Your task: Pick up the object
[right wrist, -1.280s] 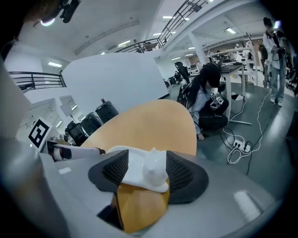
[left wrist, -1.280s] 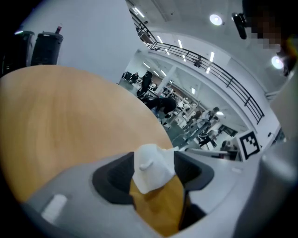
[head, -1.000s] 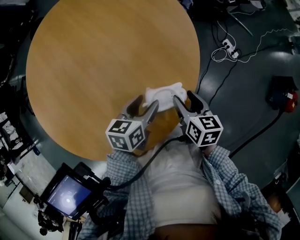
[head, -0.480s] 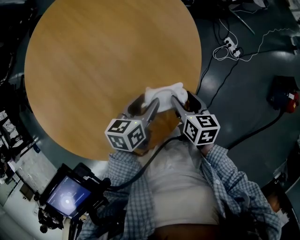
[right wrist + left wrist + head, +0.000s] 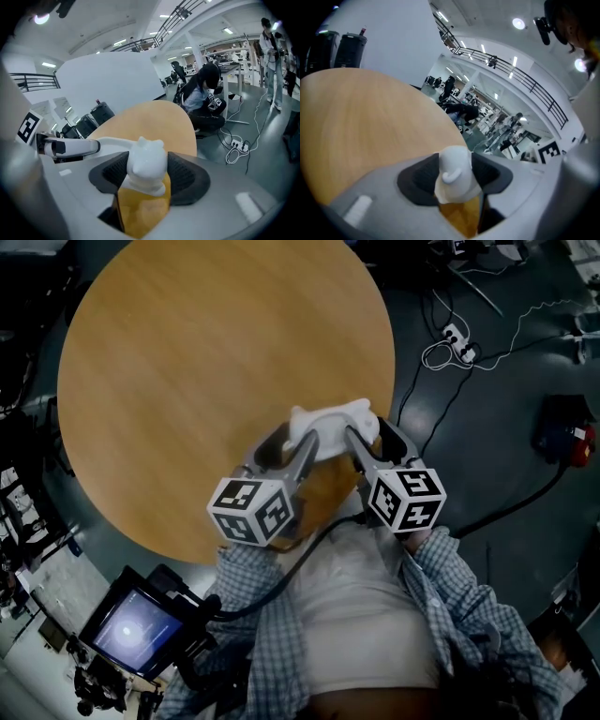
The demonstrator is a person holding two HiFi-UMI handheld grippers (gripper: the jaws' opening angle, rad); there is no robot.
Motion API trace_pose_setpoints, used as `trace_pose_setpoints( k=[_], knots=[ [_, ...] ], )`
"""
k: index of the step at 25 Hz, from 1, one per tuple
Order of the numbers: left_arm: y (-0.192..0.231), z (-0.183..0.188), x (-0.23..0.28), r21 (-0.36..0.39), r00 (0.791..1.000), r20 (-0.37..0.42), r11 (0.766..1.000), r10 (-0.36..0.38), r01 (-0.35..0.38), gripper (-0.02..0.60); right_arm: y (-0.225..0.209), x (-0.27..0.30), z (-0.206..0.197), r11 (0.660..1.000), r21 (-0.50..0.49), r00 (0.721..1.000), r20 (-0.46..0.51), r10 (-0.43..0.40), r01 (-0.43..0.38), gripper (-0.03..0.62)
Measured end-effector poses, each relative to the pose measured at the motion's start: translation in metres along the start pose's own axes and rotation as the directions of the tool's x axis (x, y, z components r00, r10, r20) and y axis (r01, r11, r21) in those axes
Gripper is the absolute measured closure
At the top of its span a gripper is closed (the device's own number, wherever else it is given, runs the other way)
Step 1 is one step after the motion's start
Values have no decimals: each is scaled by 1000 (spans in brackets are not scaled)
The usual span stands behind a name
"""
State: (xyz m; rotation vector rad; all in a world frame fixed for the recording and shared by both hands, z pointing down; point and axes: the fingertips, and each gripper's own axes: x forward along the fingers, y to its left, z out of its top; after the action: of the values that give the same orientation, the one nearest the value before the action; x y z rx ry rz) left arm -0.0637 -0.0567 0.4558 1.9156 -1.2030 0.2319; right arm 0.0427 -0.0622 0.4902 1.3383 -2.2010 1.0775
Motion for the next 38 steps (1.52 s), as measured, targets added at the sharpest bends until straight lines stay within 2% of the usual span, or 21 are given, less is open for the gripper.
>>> trace_pose_setpoints(
  k=[7,15,32,38],
  knots=[
    [-29,33,-25,31,997,75,999,8,-11,370,18,-31,37,1000,-23,997,73,9,-7,332],
    [-47,39,-41,82,995,97,997,-9,1,374,27,-55,43,1000,-11,996,93,-5,6,332],
    [-47,38,-45,78,995,98,997,10,-18,379,29,-56,41,1000,-3,997,77,1,-1,332],
    [-41,36,-45,36,996,94,999,10,-13,379,31,-54,39,1000,-2,998,69,0,0,332]
  ],
)
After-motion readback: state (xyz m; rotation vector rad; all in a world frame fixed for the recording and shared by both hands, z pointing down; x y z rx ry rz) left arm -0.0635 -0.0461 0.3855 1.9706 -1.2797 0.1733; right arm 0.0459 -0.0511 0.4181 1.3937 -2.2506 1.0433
